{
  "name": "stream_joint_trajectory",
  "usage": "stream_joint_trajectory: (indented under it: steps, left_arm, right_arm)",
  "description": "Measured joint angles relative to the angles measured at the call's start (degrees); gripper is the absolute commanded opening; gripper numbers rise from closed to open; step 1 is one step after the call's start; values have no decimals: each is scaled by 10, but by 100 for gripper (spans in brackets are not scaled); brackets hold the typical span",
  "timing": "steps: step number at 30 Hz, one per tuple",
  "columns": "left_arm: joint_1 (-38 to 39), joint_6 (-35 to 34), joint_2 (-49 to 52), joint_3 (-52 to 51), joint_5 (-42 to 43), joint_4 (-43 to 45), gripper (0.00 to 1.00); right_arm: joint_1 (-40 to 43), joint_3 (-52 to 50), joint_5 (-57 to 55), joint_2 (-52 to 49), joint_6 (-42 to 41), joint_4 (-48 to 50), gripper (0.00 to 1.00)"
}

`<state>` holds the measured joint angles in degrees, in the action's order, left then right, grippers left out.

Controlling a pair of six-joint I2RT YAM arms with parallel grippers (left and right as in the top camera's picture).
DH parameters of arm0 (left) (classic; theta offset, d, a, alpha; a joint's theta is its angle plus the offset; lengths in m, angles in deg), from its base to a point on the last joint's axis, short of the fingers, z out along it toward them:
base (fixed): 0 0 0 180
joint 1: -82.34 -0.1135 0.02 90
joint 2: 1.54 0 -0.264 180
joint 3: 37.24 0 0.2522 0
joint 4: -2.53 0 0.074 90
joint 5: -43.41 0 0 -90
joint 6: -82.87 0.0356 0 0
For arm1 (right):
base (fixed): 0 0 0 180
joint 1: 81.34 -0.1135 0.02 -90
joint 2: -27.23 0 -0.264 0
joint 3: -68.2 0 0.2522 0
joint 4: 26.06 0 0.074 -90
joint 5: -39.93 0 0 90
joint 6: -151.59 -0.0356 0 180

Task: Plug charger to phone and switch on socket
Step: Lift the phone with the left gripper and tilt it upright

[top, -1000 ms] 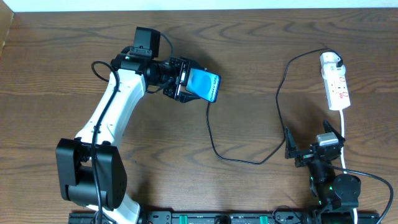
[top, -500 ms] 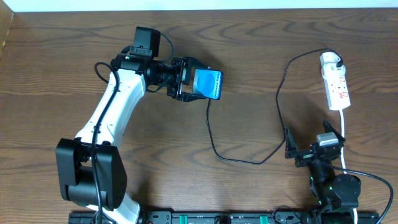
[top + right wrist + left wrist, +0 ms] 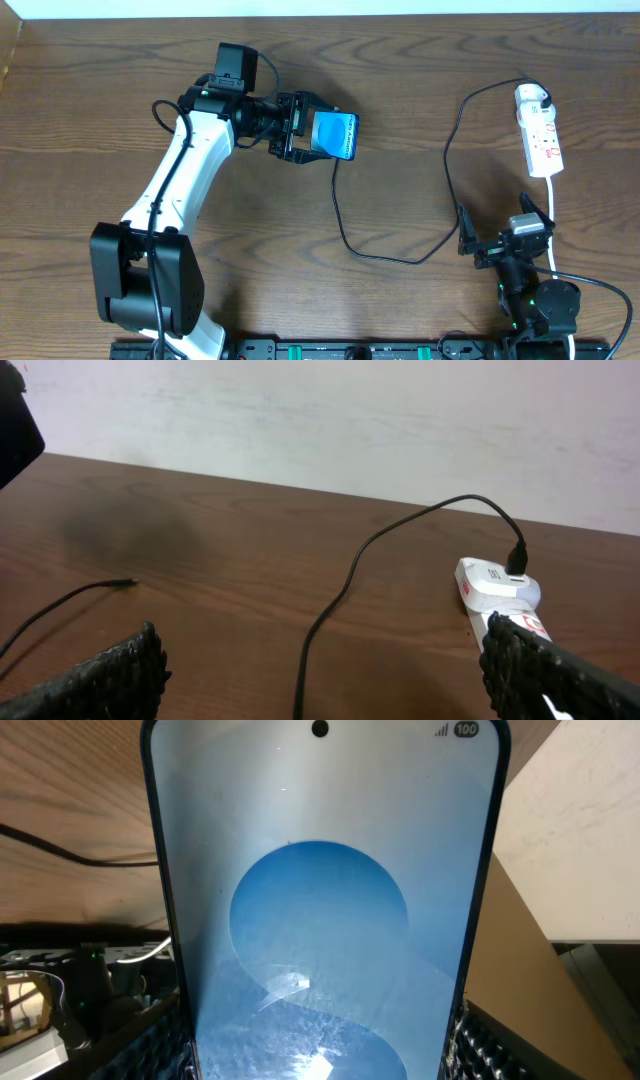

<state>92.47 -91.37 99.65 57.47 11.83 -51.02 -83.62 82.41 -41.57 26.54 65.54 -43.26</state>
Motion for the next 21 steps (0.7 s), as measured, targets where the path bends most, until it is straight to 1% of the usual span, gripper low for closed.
stream_joint_trajectory:
  steps: [4, 8, 11, 12, 14, 18, 21]
  left_arm:
    - [0, 2, 0, 0, -19, 0, 61]
    - [0, 28, 0, 0, -123, -3, 61]
    - [0, 67, 0, 0, -221, -5, 61]
    - [0, 79, 0, 0, -241, -5, 61]
    - [1, 97, 0, 0, -272, -6, 61]
    - [6, 159, 0, 0, -335, -11, 61]
    - [16, 188, 0, 0, -384, -37, 61]
  right_arm:
    - [0, 0, 0, 0, 0, 0, 99]
    - [0, 0, 0, 0, 0, 0, 99]
    - [0, 0, 0, 0, 0, 0, 99]
    - [0, 0, 0, 0, 0, 0, 99]
    - [0, 0, 0, 0, 0, 0, 99]
    - [0, 0, 0, 0, 0, 0, 99]
    - [0, 0, 0, 0, 0, 0, 99]
